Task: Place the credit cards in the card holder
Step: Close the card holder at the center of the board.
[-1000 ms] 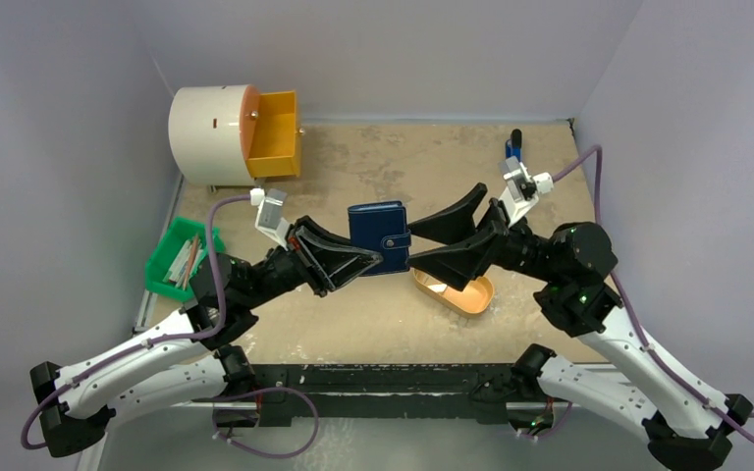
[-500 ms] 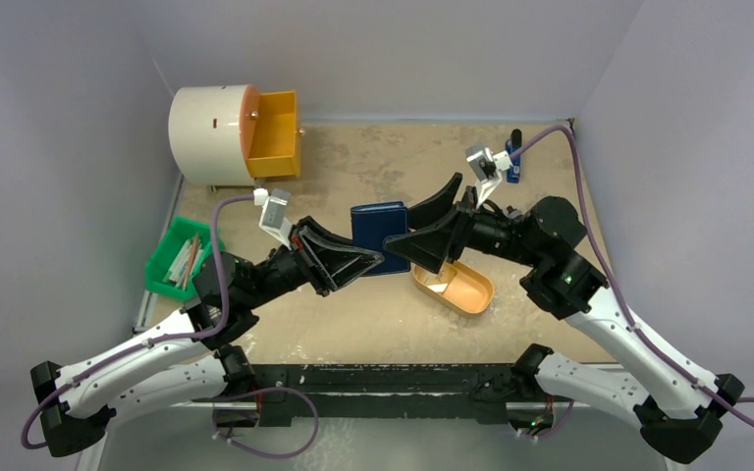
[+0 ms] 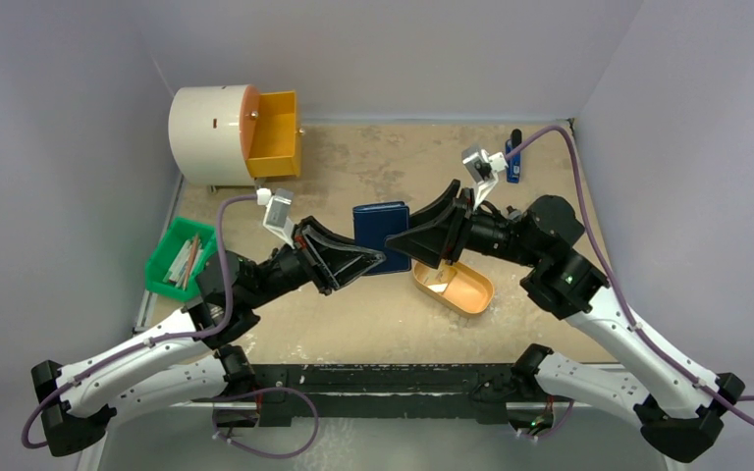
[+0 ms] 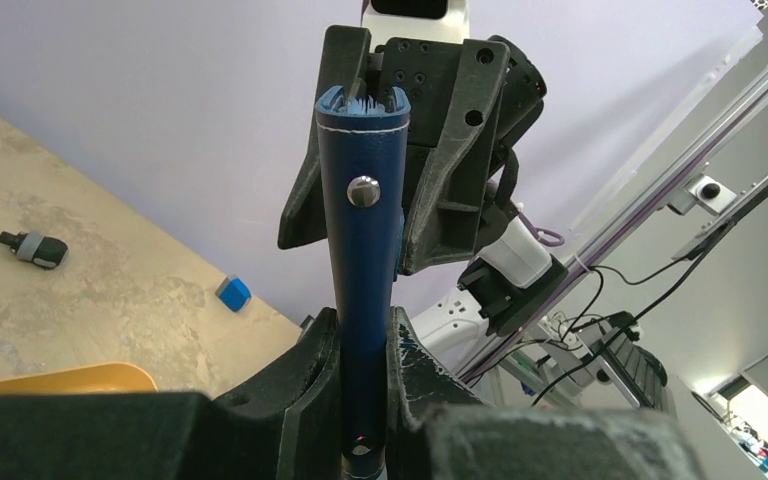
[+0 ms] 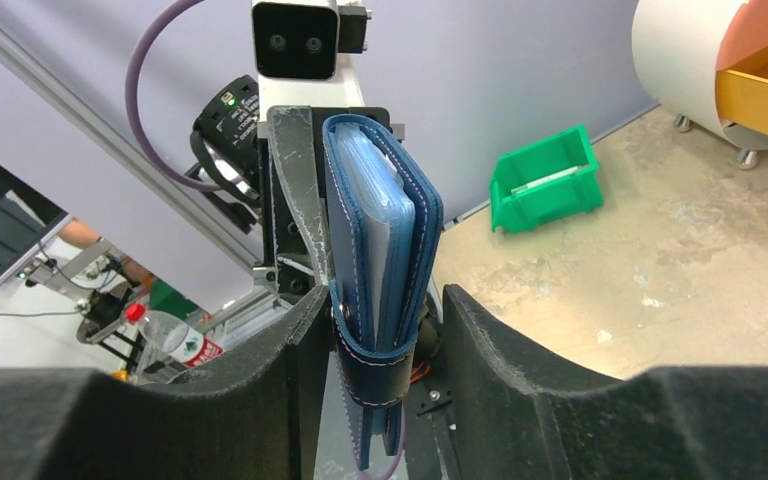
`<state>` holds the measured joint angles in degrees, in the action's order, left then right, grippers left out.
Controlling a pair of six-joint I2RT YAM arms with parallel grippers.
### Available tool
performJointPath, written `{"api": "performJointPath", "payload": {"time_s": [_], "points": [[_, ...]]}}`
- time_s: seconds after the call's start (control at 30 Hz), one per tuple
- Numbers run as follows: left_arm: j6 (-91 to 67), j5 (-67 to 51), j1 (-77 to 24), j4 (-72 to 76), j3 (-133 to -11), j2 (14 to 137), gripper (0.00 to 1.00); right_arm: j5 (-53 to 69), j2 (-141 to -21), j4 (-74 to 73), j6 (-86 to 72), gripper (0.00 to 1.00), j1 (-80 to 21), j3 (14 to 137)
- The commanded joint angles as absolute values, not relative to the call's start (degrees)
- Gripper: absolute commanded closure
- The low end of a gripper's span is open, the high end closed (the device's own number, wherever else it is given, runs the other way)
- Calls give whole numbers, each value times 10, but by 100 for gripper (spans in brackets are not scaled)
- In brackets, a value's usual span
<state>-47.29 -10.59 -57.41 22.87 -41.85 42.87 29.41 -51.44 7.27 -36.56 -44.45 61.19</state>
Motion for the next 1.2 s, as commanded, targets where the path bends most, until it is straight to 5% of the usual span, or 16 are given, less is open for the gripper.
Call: {"api": "performJointPath", "payload": {"time_s": [0.0, 0.1, 0.17, 0.27, 0.5, 0.73, 1.17], "points": [[-465, -111, -575, 265, -434, 425, 100, 276, -518, 71, -355, 54, -446, 640], [-463, -110, -575, 265, -434, 424, 100, 279, -516, 67, -353, 50, -446, 640], [-460, -106, -575, 258, -434, 423, 100, 280, -508, 61, -346, 33, -446, 642], [-446, -86, -575, 233, -438, 415, 100, 241, -477, 23, -310, 23, -446, 651], [-423, -16, -575, 182, -437, 392, 100, 177, -397, -12, -265, 22, -446, 612], [-416, 234, -575, -63, -475, 414, 100, 105, -385, -92, -227, 24, -446, 578], [-439, 346, -566, -167, -473, 533, 100, -61, -381, -108, -300, 23, -446, 468]]}}
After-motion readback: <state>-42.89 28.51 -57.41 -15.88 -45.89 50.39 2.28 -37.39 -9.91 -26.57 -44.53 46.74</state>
